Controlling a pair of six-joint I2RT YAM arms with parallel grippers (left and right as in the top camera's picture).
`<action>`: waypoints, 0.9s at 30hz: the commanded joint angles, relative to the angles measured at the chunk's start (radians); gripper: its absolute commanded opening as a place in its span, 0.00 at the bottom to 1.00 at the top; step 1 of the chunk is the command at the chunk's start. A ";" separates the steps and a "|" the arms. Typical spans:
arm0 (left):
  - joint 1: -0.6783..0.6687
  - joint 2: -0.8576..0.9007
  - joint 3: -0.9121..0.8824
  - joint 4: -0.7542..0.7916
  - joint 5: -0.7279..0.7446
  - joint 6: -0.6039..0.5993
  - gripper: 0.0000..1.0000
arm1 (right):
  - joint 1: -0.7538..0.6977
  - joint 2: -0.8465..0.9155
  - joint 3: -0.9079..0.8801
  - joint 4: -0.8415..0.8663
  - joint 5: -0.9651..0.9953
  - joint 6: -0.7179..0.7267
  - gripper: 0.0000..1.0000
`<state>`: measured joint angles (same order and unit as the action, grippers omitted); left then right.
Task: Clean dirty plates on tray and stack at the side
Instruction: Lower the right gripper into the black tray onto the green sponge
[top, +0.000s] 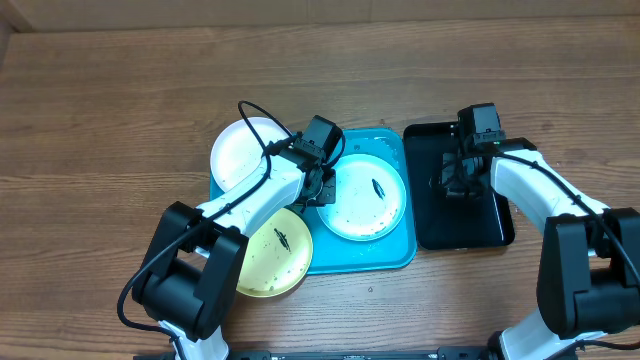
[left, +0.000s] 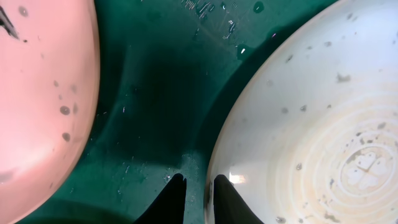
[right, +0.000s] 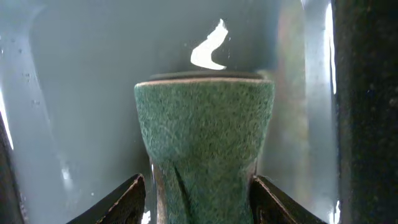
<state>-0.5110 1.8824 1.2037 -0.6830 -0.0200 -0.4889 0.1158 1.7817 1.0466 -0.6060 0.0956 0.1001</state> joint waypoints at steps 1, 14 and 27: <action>-0.006 0.009 -0.006 0.003 -0.013 0.018 0.19 | 0.002 -0.001 -0.002 0.007 0.034 -0.004 0.56; -0.006 0.009 -0.006 0.003 -0.013 0.018 0.19 | 0.002 -0.001 0.003 0.002 0.035 -0.004 0.38; -0.006 0.009 -0.006 0.002 -0.014 0.018 0.15 | 0.002 -0.035 0.086 -0.108 -0.011 -0.004 0.04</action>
<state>-0.5110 1.8824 1.2034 -0.6834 -0.0204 -0.4862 0.1169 1.7813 1.0740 -0.7021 0.0971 0.0971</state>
